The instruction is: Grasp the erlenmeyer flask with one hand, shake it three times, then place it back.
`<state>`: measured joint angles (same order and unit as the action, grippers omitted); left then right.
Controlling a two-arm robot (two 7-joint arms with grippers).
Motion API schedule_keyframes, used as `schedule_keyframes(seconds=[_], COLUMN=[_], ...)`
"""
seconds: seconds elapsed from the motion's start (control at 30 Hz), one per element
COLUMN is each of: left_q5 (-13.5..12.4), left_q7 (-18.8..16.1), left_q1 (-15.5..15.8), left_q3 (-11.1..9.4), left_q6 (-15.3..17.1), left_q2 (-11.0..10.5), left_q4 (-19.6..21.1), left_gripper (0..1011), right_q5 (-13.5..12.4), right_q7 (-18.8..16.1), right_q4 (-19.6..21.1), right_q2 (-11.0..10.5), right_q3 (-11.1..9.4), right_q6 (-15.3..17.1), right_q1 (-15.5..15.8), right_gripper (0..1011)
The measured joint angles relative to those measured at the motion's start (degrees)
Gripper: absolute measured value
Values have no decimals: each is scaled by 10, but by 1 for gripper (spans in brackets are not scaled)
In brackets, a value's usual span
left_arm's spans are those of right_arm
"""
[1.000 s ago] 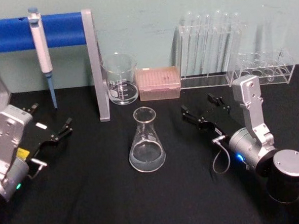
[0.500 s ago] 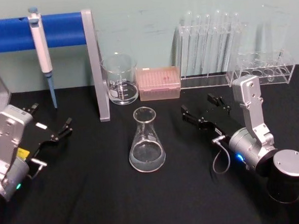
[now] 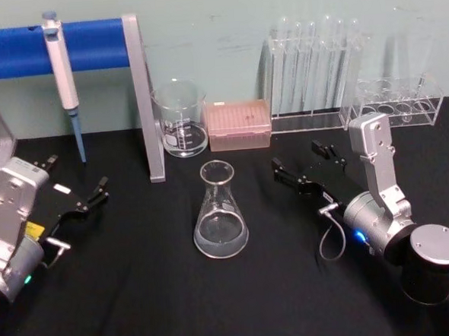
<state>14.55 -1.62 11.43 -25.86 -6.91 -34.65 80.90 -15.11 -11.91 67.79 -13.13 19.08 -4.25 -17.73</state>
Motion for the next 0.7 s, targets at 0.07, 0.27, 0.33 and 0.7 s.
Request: schedule_keyframes(seconds=[0.07, 0.27, 0.33, 0.7], left_q5=[0, 0, 0, 0], left_q7=[0, 0, 0, 0], left_q1=[0, 0, 0, 0], left_q3=[0, 0, 0, 0], left_q6=[0, 0, 0, 0], left_q2=[0, 0, 0, 0], left_q4=[0, 0, 0, 0], left_gripper=[1001, 1001, 1001, 1001], right_q5=[0, 0, 0, 0], right_q7=[0, 0, 0, 0], right_q4=[0, 0, 0, 0], right_q2=[0, 0, 0, 0], right_q3=[0, 0, 0, 0], right_q6=[0, 0, 0, 0], right_q1=[0, 0, 0, 0], right_gripper=[1000, 1000, 1000, 1000])
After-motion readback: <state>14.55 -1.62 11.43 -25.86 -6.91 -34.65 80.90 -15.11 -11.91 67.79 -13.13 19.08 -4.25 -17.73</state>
